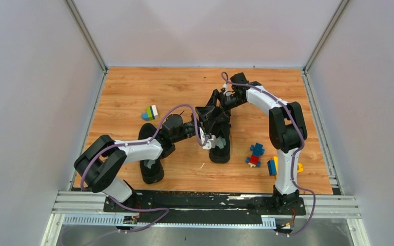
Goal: Tie the shoes
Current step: Adjust the shoe at the center of the board.
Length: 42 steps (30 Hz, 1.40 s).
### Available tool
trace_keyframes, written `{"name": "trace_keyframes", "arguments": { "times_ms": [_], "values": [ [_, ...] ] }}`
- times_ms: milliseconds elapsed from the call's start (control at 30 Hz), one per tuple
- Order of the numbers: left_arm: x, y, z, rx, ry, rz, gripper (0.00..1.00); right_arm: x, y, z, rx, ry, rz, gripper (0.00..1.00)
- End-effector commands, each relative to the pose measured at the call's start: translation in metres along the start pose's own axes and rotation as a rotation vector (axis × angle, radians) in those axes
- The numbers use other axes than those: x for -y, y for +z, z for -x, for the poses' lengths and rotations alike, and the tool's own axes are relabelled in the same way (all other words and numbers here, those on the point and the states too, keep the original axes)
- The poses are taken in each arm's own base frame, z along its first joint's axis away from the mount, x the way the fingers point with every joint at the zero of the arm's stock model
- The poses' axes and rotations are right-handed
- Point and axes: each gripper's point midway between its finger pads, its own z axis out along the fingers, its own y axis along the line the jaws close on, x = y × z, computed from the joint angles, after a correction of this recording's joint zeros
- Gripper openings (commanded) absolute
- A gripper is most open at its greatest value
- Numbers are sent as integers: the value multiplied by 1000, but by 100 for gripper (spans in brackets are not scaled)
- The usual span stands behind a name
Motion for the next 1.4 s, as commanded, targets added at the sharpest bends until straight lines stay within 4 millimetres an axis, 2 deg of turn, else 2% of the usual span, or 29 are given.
{"name": "trace_keyframes", "arguments": {
  "times_ms": [0, 233, 400, 500, 567, 700, 767, 867, 967, 1000, 1033, 1067, 1100, 1133, 1167, 1200, 1233, 1267, 1300, 1333, 1367],
  "values": [
    [-15, 4, 18, 83, 111, 37, 69, -20, 1, -28, -71, -27, 61, 76],
    [-16, 8, 23, 117, 174, 30, 71, -34, 13, -37, -149, 8, 123, 76],
    [-17, 10, 22, 112, 190, 30, 71, -36, 18, -50, -200, 31, 141, 74],
    [-17, 10, 24, 124, 197, 29, 72, -36, 17, -52, -198, 28, 143, 56],
    [-18, 9, 27, 134, 203, 33, 72, -36, 17, -49, -184, 21, 138, 37],
    [-22, 7, 29, 135, 215, 44, 73, -36, 20, -42, -163, 6, 138, 10],
    [-25, 6, 29, 126, 215, 53, 74, -40, 20, -38, -145, -35, 140, 0],
    [-29, 2, 27, 104, 200, 66, 76, -48, 16, -26, -90, -129, 141, 0],
    [-23, -8, 25, 79, 153, 45, 80, -55, 9, -11, -13, -240, 120, 0],
    [-13, -15, 25, 63, 130, 1, 81, -58, 5, -7, 4, -276, 120, 0],
    [-17, -23, 30, 62, 127, -2, 81, -61, 2, -3, 23, -308, 116, 0],
    [3, -31, 24, 39, 79, -64, 81, -65, -2, 3, 49, -342, 109, 0],
    [-3, -40, 30, 44, 71, -53, 82, -68, -5, 8, 76, -384, 98, 0],
    [14, -48, 27, 25, 24, -100, 83, -71, -9, 13, 98, -420, 88, 0],
    [6, -56, 34, 28, 20, -84, 84, -73, -13, 16, 115, -453, 83, 0],
    [21, -63, 31, 3, -33, -135, 85, -74, -16, 20, 130, -479, 80, 0],
    [13, -71, 35, -1, -47, -119, 86, -76, -19, 23, 148, -505, 74, 0],
    [26, -78, 32, -34, -111, -165, 86, -76, -24, 27, 172, -539, 65, 0],
    [23, -85, 33, -58, -165, -150, 86, -79, -29, 28, 196, -569, 62, 0],
    [28, -91, 29, -94, -217, -163, 87, -82, -32, 27, 210, -602, 64, 0],
    [23, -97, 23, -154, -313, -119, 87, -84, -35, 27, 225, -637, 65, 0]
  ]
}}
